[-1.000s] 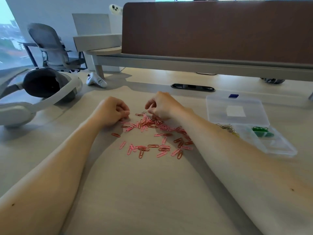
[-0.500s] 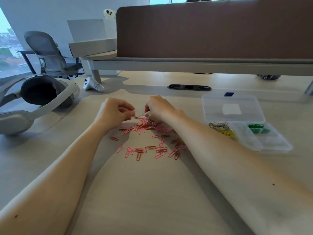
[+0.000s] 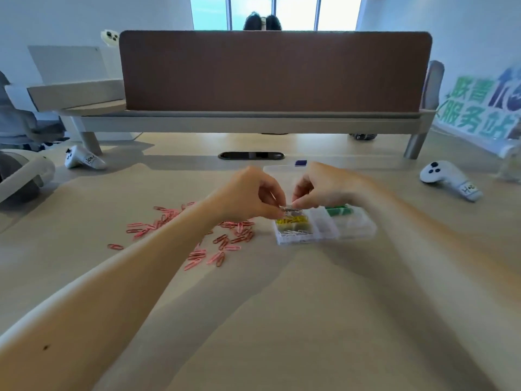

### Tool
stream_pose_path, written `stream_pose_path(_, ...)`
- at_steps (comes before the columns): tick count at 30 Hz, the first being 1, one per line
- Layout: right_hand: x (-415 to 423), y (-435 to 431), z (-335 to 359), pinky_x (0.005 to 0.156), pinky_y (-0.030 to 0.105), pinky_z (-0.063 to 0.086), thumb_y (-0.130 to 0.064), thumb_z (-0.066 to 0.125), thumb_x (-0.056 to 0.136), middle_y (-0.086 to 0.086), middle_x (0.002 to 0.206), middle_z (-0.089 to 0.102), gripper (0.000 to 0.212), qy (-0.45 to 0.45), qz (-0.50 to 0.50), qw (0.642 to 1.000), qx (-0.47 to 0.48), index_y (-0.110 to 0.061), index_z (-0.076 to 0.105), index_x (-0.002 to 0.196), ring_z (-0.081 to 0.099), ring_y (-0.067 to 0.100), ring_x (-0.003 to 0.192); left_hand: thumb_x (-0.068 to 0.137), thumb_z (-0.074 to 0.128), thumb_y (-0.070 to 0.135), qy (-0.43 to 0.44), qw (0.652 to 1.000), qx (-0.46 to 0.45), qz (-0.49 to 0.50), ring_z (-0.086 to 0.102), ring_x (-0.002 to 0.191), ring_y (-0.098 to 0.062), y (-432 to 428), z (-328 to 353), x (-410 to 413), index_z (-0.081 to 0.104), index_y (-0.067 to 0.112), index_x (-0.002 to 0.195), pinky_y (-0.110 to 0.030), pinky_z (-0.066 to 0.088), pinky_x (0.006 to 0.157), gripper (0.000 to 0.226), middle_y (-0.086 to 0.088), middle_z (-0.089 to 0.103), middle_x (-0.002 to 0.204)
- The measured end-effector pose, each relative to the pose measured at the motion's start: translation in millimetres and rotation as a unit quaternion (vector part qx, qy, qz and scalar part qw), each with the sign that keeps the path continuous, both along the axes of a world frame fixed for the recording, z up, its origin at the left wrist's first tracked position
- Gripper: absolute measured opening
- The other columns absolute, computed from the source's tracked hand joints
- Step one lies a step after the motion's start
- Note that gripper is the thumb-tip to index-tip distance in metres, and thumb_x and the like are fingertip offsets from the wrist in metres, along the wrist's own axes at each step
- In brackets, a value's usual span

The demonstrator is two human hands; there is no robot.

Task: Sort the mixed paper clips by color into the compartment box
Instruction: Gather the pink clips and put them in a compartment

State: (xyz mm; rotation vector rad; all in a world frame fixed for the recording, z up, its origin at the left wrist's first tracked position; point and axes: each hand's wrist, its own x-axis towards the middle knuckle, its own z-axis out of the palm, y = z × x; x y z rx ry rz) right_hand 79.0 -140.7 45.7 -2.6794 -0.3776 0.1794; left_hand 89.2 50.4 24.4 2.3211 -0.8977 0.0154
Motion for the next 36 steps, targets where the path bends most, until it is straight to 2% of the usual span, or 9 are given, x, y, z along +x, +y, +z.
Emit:
stream_pose_path(4, -14, -22, -12, 0.062, 0.024, 0.047, -0.023, 0.074, 0.083, -0.007, 0.071, 0.066, 0.005, 0.033, 0.002, 0.999, 0.007, -0.024, 0.074, 0.079, 0.055, 0.008, 0.065, 0.075, 0.08, 0.014, 0.016, 0.998, 0.055, -0.014, 0.068, 0.07, -0.001, -20, -11, -4, 0.074, 0.019, 0.088, -0.022, 0.058, 0.077, 0.015, 0.009, 0.073, 0.08)
stream_pose_path(8, -19, -26, -17, 0.063, 0.022, 0.046, -0.025, 0.074, 0.084, -0.013, 0.067, 0.066, 0.007, 0.036, 0.023, 0.999, 0.025, -0.022, 0.078, 0.088, 0.053, 0.007, 0.063, 0.072, 0.082, 0.015, 0.023, 0.998, 0.048, -0.017, 0.069, 0.072, -0.002, -25, -11, -8, 0.074, 0.019, 0.086, -0.022, 0.058, 0.076, 0.017, 0.009, 0.073, 0.079)
stream_pose_path(12, -20, -27, -20, 0.065, 0.019, 0.045, -0.024, 0.074, 0.084, -0.016, 0.071, 0.067, 0.005, 0.034, 0.033, 0.999, 0.017, -0.026, 0.077, 0.088, 0.056, 0.003, 0.065, 0.073, 0.081, 0.013, 0.039, 0.998, 0.043, -0.026, 0.069, 0.074, -0.002, -18, -10, -11, 0.074, 0.017, 0.087, -0.018, 0.056, 0.076, 0.016, 0.009, 0.073, 0.081)
stream_pose_path(17, -16, -24, -29, 0.064, 0.016, 0.041, -0.02, 0.074, 0.083, -0.016, 0.076, 0.067, 0.006, -0.026, 0.02, 0.999, 0.005, -0.025, 0.077, 0.087, 0.06, 0.001, 0.073, 0.076, 0.079, 0.013, 0.002, 0.999, 0.045, -0.002, 0.067, 0.073, 0.0, -11, -14, -8, 0.074, 0.015, 0.086, -0.013, 0.054, 0.073, 0.011, 0.007, 0.072, 0.082)
stream_pose_path(21, -11, -15, -32, 0.061, 0.01, 0.04, -0.02, 0.073, 0.084, -0.01, 0.08, 0.066, 0.009, -0.091, 0.002, 0.995, 0.036, -0.018, 0.077, 0.091, 0.061, 0.005, 0.076, 0.079, 0.076, 0.015, -0.029, 0.997, -0.003, 0.069, 0.065, 0.07, 0.0, 11, -5, -3, 0.073, 0.016, 0.083, -0.013, 0.052, 0.067, 0.006, 0.008, 0.07, 0.08)
stream_pose_path(25, -8, 9, -24, 0.063, 0.009, 0.041, -0.019, 0.074, 0.083, -0.014, 0.078, 0.063, 0.011, -0.096, 0.036, 0.993, 0.053, -0.016, 0.077, 0.093, 0.059, -0.001, 0.071, 0.075, 0.078, 0.028, 0.017, 0.988, 0.087, 0.129, 0.066, 0.075, -0.008, 53, -1, 5, 0.074, 0.019, 0.081, -0.024, 0.055, 0.074, 0.011, 0.007, 0.071, 0.079)
stream_pose_path(28, -6, 30, -18, 0.07, 0.015, 0.047, -0.017, 0.074, 0.084, -0.012, 0.081, 0.067, 0.013, -0.069, 0.072, 0.994, 0.046, -0.016, 0.076, 0.096, 0.063, 0.001, 0.077, 0.07, 0.08, 0.037, 0.062, 0.978, 0.143, 0.141, 0.066, 0.076, -0.012, 67, -6, 3, 0.075, 0.021, 0.078, -0.03, 0.056, 0.078, 0.019, 0.007, 0.071, 0.076)
stream_pose_path(32, 0, 51, -23, 0.061, 0.015, 0.038, -0.024, 0.079, 0.079, -0.017, 0.077, 0.063, 0.019, -0.047, 0.12, 0.991, -0.02, -0.023, 0.076, 0.097, 0.057, 0.0, 0.072, 0.065, 0.083, 0.04, 0.096, 0.969, 0.177, 0.143, 0.065, 0.077, -0.013, 70, -11, -1, 0.075, 0.022, 0.082, -0.024, 0.053, 0.073, 0.026, 0.007, 0.072, 0.079)
stream_pose_path(36, 2, 60, -28, 0.057, 0.012, 0.033, -0.031, 0.08, 0.078, -0.018, 0.08, 0.06, 0.023, -0.052, 0.128, 0.989, -0.054, -0.029, 0.074, 0.1, 0.052, -0.001, 0.072, 0.07, 0.082, 0.034, 0.087, 0.972, 0.182, 0.122, 0.066, 0.074, -0.011, 69, -13, -1, 0.075, 0.021, 0.083, -0.018, 0.049, 0.067, 0.019, 0.006, 0.072, 0.079)
